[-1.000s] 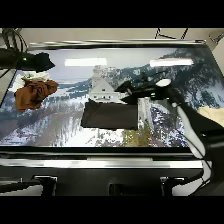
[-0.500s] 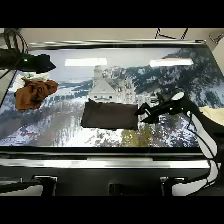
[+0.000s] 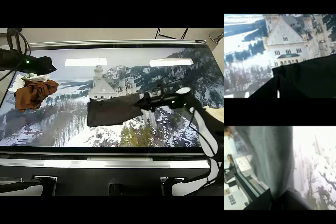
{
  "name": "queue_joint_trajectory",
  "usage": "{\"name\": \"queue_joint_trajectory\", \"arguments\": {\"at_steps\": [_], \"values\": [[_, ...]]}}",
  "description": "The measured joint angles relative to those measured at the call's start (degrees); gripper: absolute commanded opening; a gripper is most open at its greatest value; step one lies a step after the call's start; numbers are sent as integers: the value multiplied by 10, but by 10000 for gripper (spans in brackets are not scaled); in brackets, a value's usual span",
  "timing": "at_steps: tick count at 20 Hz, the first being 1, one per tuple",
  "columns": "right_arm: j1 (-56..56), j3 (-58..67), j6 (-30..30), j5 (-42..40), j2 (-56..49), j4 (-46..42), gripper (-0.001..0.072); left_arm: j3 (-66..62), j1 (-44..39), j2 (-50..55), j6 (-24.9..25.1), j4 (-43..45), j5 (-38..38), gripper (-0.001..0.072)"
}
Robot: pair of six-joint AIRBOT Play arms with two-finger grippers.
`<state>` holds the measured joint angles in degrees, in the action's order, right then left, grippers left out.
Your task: Fold the clothes and pants, and hang the long-sleeved shirts on hangers.
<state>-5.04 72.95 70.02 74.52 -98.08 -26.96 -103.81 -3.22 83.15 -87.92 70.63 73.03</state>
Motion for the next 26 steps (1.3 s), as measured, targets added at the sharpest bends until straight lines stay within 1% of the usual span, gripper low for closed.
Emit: {"name": "queue_joint_trajectory", "arguments": {"at_steps": [2, 5, 8, 11, 17, 22, 24, 26], "values": [[-42, 55, 15, 25, 23, -18, 46, 13, 0, 4, 0, 19, 5, 24], [-119, 131, 61, 50, 54, -69, 46, 55, 0, 9, 0, 36, 11, 24], [-213, 194, 107, 69, 78, -113, 46, 120, 0, 11, 1, 43, 13, 24], [-305, 235, 146, 76, 90, -132, 46, 195, 0, 12, 1, 45, 11, 24], [-454, 261, 213, 59, 104, -144, 46, 308, 0, 12, 0, 45, -16, 24], [-531, 264, 248, 20, 120, -146, 46, 332, -1, 12, -1, 44, -24, 24], [-556, 264, 257, 21, 125, -146, 46, 335, -1, 12, -1, 44, -25, 24], [-578, 264, 261, 42, 128, -150, 46, 336, -1, 12, 0, 44, -26, 24]]}}
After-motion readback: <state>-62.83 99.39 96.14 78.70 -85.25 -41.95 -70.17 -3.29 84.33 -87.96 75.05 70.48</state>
